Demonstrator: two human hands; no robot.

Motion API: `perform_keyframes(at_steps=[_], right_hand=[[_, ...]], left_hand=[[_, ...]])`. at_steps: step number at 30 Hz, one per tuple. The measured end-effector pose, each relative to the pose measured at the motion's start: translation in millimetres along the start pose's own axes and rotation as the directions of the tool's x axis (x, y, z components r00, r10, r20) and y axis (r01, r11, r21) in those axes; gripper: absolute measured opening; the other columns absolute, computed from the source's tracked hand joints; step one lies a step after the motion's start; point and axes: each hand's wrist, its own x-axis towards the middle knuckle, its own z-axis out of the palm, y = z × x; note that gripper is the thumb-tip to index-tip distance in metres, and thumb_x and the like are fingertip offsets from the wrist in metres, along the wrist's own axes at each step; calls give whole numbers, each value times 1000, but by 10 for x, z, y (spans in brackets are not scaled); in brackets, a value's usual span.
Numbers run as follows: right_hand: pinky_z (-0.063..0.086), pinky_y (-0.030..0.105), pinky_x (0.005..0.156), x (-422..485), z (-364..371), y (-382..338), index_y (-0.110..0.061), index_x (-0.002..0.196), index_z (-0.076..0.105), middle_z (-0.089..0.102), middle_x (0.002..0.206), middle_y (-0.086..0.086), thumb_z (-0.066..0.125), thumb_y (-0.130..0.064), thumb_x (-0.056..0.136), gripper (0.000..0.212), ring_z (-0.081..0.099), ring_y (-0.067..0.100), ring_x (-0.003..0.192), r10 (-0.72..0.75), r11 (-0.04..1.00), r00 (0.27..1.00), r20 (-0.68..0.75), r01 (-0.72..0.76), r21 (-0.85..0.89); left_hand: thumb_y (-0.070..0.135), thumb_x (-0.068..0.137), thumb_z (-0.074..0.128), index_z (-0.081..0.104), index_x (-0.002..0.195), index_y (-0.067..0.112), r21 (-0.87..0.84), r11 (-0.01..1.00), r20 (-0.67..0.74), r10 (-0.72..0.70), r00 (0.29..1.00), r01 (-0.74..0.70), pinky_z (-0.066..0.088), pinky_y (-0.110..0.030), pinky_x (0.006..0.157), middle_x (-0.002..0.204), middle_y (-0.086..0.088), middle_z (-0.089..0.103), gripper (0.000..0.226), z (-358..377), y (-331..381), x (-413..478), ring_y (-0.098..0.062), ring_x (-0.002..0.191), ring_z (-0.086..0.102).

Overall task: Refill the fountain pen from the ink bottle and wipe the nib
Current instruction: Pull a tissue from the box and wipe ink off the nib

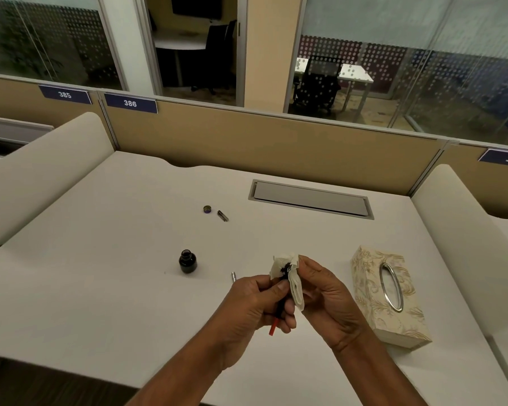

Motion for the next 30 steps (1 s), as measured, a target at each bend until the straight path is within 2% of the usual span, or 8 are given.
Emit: perform_keyframes(at_steps=[5, 10, 13, 17, 19, 22, 27, 30], right_hand=[[56, 34, 53, -31, -36, -9, -3, 96, 77, 75, 88, 17, 86, -33, 69, 41, 65, 29, 48, -10, 997, 999, -52, 14, 70], [59, 29, 71, -44, -96, 19, -8, 93, 79, 77, 98, 11, 98, -37, 49, 55, 74, 21, 83, -23, 991, 998, -64, 31, 134], [59, 28, 77, -61, -85, 0, -9, 91, 80, 77, 98, 9, 99, -36, 47, 55, 74, 20, 89, -29, 988, 998, -59, 38, 150], [59, 29, 65, -103, -69, -8, -5, 92, 78, 76, 90, 11, 97, -27, 55, 47, 74, 19, 73, -32, 963, 996, -83, 53, 264], [59, 28, 56, -142, -28, -19, 0, 95, 73, 74, 77, 11, 78, -20, 75, 29, 71, 17, 59, -24, 943, 994, -107, 58, 327], [58, 27, 48, -170, 16, -29, 2, 97, 66, 69, 59, 8, 59, -16, 81, 25, 69, 16, 50, 4, 932, 988, -155, 53, 359], [53, 31, 46, -128, -51, 65, -3, 86, 74, 60, 55, 11, 97, -33, 52, 51, 60, 26, 43, 80, 929, 986, -148, -20, 371], [52, 31, 44, -152, -77, 50, -5, 83, 74, 56, 52, 12, 88, -37, 65, 38, 58, 28, 40, 107, 910, 989, -98, -58, 411]], left_hand=[[23, 102, 56, 69, 102, 1, -59, 995, 124, -78, 989, 86, 52, -32, 64, 73, -6, 61, 25, 8, 58, 19, -19, 61, 61], [20, 100, 59, 70, 87, 8, -208, 961, 259, -126, 958, 182, 47, -28, 59, 70, -4, 57, 21, -2, 60, 27, -16, 56, 56], [21, 95, 61, 70, 87, 8, -260, 942, 301, -128, 945, 210, 47, -27, 57, 68, -4, 56, 18, 4, 45, 36, -15, 54, 55], [21, 92, 62, 72, 86, 8, -263, 940, 311, -133, 941, 220, 47, -27, 56, 67, -4, 56, 18, 40, 47, 49, -14, 53, 55], [20, 92, 63, 72, 87, 7, -280, 931, 319, -138, 938, 232, 47, -26, 57, 67, -3, 57, 17, 54, 46, 54, -14, 53, 55], [20, 91, 63, 72, 89, 6, -277, 930, 315, -151, 937, 243, 47, -26, 57, 67, -3, 57, 17, 72, 55, 53, -14, 54, 54], [22, 95, 62, 72, 90, 7, -195, 956, 336, -145, 931, 219, 48, -25, 61, 70, -3, 58, 18, 96, 93, 27, -14, 58, 56], [22, 98, 60, 71, 93, 7, -158, 969, 327, -128, 936, 187, 48, -27, 61, 71, -4, 58, 20, 127, 83, -2, -16, 60, 57]])
